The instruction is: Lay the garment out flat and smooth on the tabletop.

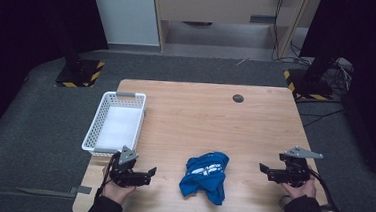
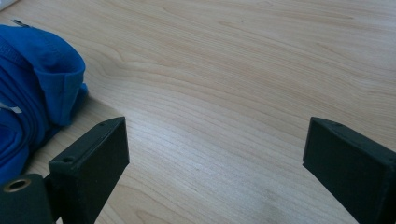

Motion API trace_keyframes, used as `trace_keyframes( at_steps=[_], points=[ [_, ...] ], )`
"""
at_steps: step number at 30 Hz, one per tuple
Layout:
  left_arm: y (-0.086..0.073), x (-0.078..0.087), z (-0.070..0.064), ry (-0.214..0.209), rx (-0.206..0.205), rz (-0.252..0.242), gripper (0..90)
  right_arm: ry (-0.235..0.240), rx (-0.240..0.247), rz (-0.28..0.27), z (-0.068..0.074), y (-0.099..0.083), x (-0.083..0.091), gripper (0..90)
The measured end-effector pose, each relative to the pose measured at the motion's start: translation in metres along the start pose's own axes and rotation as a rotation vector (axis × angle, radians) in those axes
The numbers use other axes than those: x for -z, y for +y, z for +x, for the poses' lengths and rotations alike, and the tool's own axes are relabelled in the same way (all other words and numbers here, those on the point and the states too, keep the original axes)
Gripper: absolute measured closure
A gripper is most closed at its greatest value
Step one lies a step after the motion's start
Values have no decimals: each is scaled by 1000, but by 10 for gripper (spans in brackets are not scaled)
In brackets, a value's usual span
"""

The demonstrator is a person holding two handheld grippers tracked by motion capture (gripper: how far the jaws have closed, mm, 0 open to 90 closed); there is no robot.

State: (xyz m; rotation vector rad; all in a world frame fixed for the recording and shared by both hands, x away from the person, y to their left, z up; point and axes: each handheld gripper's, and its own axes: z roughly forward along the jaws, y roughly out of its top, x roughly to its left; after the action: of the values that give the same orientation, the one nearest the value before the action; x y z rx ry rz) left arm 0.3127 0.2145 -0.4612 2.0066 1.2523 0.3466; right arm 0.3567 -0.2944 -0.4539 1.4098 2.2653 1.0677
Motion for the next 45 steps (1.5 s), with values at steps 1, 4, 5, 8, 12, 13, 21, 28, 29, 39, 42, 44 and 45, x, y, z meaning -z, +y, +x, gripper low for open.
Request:
trace_keyframes(
  at_steps=[1,4,5,8,12,13,21,28,29,39,42,44,45],
  points=[
    [1,0,-1,-6,1,0,86,2,1,1,1,1,0,72],
    [5,-1,-4,-19,-4,-3,92,12,7,-10,3,4,-1,72],
    [7,-2,-5,-24,-2,-6,92,13,9,-14,5,5,-1,73],
    [13,-4,-9,-35,-3,-14,91,19,23,-20,9,9,-2,76],
    [20,-9,-15,-46,-14,-22,89,30,33,-26,14,14,-4,81],
    [21,-11,-16,-48,-18,-23,89,31,32,-26,15,15,-4,81],
    [29,-18,-19,-70,-19,-33,86,34,39,-31,19,19,-7,91],
    [35,-28,-21,-85,-22,-31,88,48,34,-36,24,24,-12,100],
    [36,-29,-21,-84,-26,-32,88,51,35,-38,25,24,-13,102],
    [45,-43,-29,-90,-68,-33,85,74,40,-49,33,32,-21,106],
    [48,-47,-30,-97,-64,-47,88,83,42,-49,36,33,-24,106],
    [49,-50,-31,-104,-63,-51,89,90,42,-50,38,34,-25,108],
    [50,-51,-31,-108,-62,-50,90,92,43,-50,39,35,-26,108]
  ],
)
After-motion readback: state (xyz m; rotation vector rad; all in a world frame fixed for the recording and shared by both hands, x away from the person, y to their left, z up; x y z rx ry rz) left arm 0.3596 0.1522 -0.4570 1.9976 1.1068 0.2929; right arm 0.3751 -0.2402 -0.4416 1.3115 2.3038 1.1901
